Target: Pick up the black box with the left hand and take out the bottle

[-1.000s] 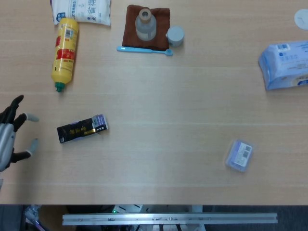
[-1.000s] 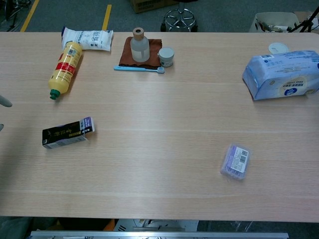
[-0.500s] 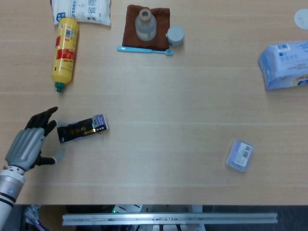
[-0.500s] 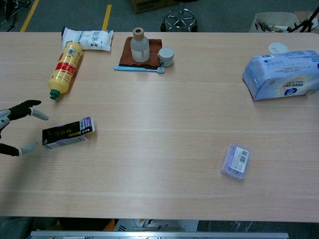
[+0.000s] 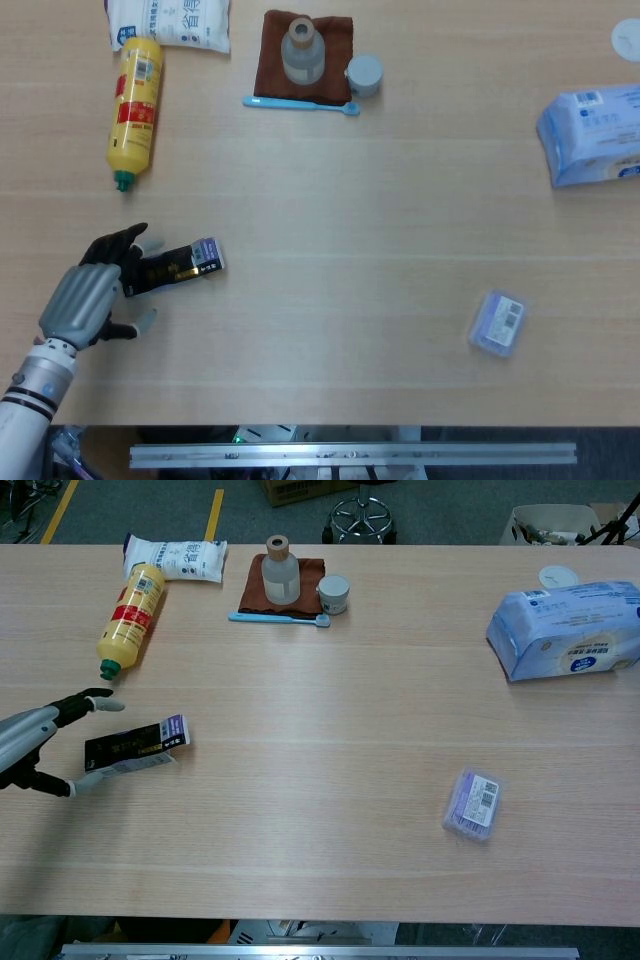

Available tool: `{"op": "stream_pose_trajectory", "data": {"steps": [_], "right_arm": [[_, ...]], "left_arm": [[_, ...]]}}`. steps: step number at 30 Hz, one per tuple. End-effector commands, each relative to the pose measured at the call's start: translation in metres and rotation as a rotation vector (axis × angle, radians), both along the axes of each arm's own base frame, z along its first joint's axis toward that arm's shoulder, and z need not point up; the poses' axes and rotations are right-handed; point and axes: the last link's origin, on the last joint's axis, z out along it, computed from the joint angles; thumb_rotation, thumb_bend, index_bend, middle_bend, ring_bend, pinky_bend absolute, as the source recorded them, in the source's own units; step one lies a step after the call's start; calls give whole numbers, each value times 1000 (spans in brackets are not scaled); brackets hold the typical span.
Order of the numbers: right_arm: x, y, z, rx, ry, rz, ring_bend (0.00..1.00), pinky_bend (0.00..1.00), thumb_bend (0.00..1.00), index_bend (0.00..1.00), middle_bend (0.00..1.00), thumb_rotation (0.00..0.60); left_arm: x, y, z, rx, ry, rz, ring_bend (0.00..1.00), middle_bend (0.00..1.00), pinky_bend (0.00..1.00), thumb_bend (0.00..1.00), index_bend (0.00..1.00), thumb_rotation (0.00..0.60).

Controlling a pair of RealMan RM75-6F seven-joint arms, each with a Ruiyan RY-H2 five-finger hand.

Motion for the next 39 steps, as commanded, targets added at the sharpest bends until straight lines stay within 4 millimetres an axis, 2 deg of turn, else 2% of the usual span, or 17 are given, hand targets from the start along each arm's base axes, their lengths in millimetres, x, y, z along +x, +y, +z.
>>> {"op": "stream_pose_trajectory", "data": {"steps": [1,6,15,28,39], "right_arm": [[-1,1,0,1,-1,-5,182,364,68,277,256,600],[-3,2,-1,3,-2,-12,182,364,68,277,257,600],[-4,2,-2,11,-4,-16,182,364,68,277,256,600],[-8,5,-5,19,-12,-33,182,364,68,277,256,600],[-9,6,-6,23,-13,-39,182,364,68,277,256,600]], "left_arm": [[-1,4,-5,-1,13,2,0,0,0,305,44,600],[-6,8,-11,-14,39,16,0,0,0,299,8,600],[-18,16,-15,-26,111,39,0,0,0,299,1,600],[-29,24,-22,-8,202,31,0,0,0,299,32,600],[-34,27,-24,-9,213,43,0,0,0,299,45,600]]}}
